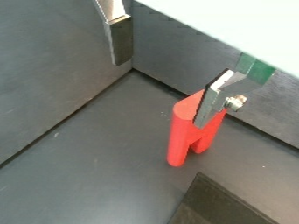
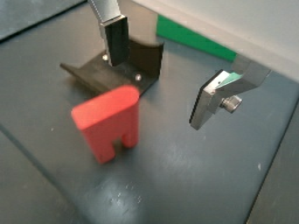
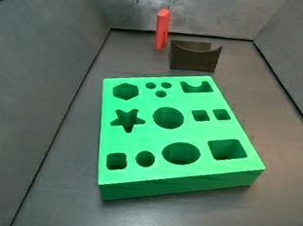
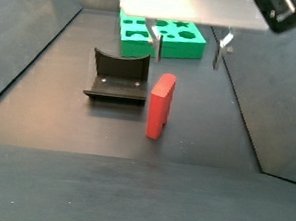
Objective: Pick up the square-circle object. Move up. Rotate the square-circle object. Move to above the board. Insert the square-circle object.
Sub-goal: Pick up the square-circle object.
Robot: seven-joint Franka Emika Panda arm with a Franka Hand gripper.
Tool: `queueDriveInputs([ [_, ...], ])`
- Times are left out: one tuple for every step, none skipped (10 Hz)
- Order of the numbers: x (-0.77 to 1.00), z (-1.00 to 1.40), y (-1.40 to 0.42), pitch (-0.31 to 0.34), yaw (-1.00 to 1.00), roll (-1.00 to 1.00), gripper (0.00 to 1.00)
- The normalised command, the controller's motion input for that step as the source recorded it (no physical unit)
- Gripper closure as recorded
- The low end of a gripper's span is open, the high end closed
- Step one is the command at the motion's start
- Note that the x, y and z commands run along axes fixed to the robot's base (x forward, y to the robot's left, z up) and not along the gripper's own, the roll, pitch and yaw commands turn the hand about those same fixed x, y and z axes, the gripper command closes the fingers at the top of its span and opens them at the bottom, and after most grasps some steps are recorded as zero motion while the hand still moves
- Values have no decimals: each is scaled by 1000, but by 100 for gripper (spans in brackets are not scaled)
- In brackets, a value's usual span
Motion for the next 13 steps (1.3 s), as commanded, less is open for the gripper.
queueDriveInputs([
  [223,-409,443,66,-351,-236,0],
  [246,-377,389,67,-349,-267,0],
  [366,-266,111,47,-420,-293,0],
  [334,-283,34,34,-389,-291,0],
  [166,-411,0,0,-363,-259,0],
  [200,-491,0,14,-334,-181,0],
  [183,-531,0,90,-197,-93,0],
  [217,-474,9,147,-54,-39,0],
  [277,-140,0,220,-111,-24,0],
  [0,0,0,-21,0,0,0],
  [0,0,0,0,0,0,0],
  [0,0,0,0,0,0,100],
  [0,0,0,0,0,0,100],
])
